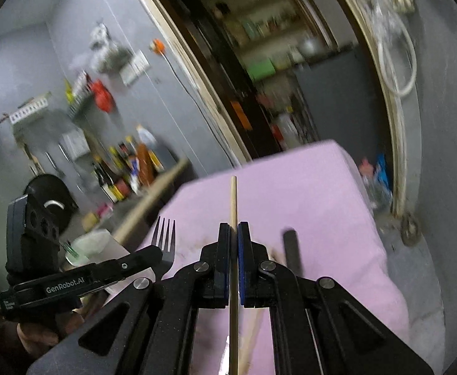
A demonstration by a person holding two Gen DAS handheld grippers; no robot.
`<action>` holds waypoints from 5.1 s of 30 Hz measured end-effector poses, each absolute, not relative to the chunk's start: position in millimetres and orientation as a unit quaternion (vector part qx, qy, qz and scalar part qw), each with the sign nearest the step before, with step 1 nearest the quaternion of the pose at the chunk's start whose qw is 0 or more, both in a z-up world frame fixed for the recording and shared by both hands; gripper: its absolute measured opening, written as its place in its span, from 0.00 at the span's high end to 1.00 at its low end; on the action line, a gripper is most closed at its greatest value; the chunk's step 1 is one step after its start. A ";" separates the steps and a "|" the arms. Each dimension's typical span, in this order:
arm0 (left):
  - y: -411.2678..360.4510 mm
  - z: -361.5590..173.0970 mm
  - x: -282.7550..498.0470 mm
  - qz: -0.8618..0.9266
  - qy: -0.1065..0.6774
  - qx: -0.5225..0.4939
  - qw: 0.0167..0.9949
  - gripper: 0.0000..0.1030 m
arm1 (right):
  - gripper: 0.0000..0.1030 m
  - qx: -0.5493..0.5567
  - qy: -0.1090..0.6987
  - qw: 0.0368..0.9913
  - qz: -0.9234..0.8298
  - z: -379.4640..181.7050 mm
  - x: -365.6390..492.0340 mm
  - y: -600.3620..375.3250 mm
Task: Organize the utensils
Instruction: 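Lift both utensils over the white caddy and open both tools to drop them, then withdraw both tools from the caddy back over the utensils, then grasp the silver spoon with the left tool while the right tool grasps the black-handled knife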
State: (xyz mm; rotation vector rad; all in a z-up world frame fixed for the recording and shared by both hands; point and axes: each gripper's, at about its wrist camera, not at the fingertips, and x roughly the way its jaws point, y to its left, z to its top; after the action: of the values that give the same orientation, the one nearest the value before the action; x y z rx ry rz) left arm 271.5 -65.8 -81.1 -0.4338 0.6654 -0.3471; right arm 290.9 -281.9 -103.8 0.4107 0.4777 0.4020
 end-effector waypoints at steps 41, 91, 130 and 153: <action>180.3 -20.4 250.6 0.000 0.114 -0.253 0.961 0.97 | 0.96 0.230 0.019 0.943 0.241 -25.4 327.8 -65.9; 148.8 -46.3 236.1 -0.013 0.174 -0.201 0.964 0.47 | 0.70 0.172 0.028 0.965 0.196 -35.6 304.4 -78.3; -91.1 -22.7 213.9 -0.030 0.167 -0.038 0.985 0.00 | 0.01 0.076 0.121 0.987 0.070 -15.0 239.2 -334.8; -119.6 -144.8 279.6 -0.055 0.368 -0.090 0.924 0.34 | 0.19 0.128 0.324 0.919 0.184 -174.6 344.4 -348.3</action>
State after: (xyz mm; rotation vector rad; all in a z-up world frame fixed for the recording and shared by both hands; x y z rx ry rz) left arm 279.6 -119.6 -144.8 -0.1850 0.7551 -0.1137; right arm 344.4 -348.3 -174.6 0.2622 0.6657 0.3776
